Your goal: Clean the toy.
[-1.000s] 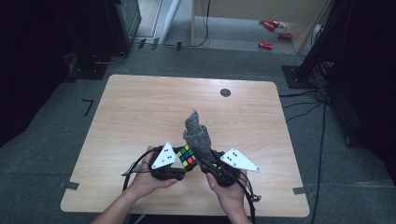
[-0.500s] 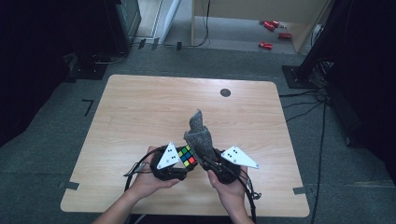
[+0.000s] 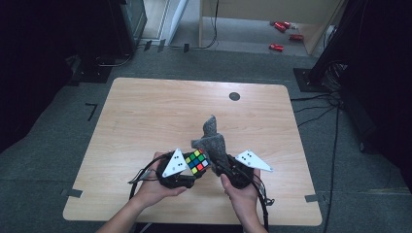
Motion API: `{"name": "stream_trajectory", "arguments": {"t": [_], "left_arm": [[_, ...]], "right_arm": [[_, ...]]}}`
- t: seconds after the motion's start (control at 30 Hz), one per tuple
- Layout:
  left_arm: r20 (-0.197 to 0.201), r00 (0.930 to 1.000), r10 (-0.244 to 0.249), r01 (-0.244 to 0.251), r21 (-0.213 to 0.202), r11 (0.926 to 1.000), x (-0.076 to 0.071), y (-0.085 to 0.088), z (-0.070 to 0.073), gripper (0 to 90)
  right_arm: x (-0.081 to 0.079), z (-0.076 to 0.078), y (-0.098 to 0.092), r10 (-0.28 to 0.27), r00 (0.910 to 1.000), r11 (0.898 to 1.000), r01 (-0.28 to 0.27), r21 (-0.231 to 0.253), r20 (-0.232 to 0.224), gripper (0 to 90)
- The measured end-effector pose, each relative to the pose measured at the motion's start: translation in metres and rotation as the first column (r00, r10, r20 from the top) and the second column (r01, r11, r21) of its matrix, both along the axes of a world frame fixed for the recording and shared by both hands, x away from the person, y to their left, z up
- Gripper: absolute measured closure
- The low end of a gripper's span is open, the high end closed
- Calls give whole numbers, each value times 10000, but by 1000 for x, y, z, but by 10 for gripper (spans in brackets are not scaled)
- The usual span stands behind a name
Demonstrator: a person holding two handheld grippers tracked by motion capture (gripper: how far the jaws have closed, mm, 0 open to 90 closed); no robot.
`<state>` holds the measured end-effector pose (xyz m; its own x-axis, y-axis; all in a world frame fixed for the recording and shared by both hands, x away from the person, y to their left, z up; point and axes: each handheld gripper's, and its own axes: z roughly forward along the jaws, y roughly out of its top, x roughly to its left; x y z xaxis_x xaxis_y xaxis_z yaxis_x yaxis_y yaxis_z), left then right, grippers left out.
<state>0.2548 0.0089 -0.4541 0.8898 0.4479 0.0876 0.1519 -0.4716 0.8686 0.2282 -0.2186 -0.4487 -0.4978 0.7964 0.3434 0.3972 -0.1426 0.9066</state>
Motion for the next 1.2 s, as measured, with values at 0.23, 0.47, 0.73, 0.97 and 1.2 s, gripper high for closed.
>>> {"name": "stream_trajectory", "arguments": {"t": [0.23,0.47,0.73,0.97,1.2], "left_arm": [[66,10000,-59,59,-60,10000,-1,1,-1,353],[-50,9998,-180,176,-669,9976,1,5,3,353],[-316,9994,147,-143,154,9998,1,-3,-4,353],[55,9963,863,-862,1476,9853,-4,-16,-2,353],[-326,9915,1263,-1172,2019,9724,-4,-23,2,353]], "right_arm": [[-8,12,11,378,9986,9991,-384,163,361,670],[0,3,-4,113,9999,9987,-107,490,-129,670],[-13,14,16,295,9963,9968,-233,-770,806,669],[-18,14,31,70,9918,9589,296,-2821,1278,664],[-21,12,38,165,9872,9315,424,-3613,1583,662]]}}
